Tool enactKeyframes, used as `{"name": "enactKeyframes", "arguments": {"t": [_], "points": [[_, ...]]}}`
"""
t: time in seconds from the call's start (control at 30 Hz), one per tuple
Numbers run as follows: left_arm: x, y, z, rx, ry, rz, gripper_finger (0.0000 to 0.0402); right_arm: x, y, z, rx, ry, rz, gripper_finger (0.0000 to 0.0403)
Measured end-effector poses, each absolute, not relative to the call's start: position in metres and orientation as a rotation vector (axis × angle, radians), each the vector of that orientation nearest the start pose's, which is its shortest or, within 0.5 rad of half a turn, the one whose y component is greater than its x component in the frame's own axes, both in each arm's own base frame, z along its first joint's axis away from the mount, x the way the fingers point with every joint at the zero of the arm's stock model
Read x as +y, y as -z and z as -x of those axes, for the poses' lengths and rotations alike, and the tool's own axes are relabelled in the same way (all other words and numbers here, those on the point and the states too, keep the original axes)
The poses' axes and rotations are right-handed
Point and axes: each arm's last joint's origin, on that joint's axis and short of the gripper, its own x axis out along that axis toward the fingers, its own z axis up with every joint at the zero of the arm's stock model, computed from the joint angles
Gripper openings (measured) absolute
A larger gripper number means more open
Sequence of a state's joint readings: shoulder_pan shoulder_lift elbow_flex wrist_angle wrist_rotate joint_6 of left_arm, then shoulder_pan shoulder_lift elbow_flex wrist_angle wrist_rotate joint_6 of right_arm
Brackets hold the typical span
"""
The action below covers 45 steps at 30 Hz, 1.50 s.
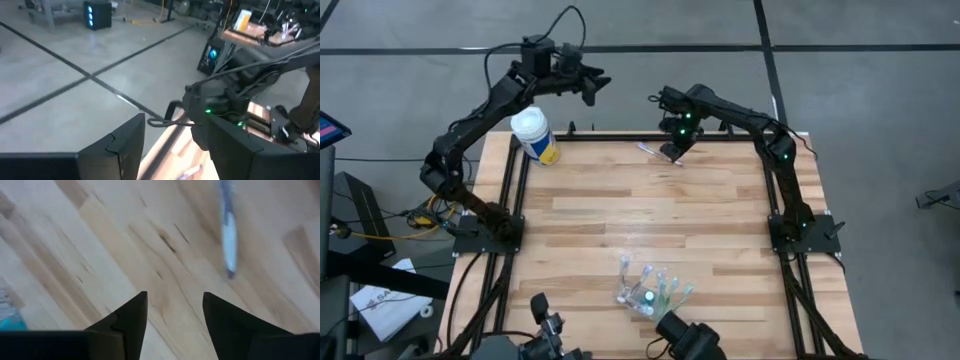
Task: Pick & Place toothbrushing station
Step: Put the purple toothbrush in the transparent organizer
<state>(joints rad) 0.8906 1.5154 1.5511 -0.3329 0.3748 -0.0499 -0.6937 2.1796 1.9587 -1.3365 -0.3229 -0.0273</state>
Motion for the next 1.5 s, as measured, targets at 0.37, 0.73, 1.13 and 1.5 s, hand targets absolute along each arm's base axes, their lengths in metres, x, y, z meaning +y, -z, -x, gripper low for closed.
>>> {"name": "enactKeyframes", "arguments": {"t": [0.37,0.73,1.13,1.5], "points": [[0.258,-0.369,-0.222,0.320,-0.476,0.308,0.0186,-0.285,-0.228,-0.318,1.364,0.396,-0.736,0.0166],[0.258,-0.371,-0.223,0.291,-0.474,0.290,0.0175,-0.282,-0.229,-0.317,1.370,0.347,-0.735,0.0156],[0.260,-0.373,-0.222,0.274,-0.483,0.277,0.0172,-0.287,-0.249,-0.320,1.163,0.214,-0.701,0.0064],[0.260,-0.373,-0.222,0.271,-0.483,0.276,0.0172,-0.317,-0.258,-0.292,1.108,0.302,-0.627,0.0098]]}}
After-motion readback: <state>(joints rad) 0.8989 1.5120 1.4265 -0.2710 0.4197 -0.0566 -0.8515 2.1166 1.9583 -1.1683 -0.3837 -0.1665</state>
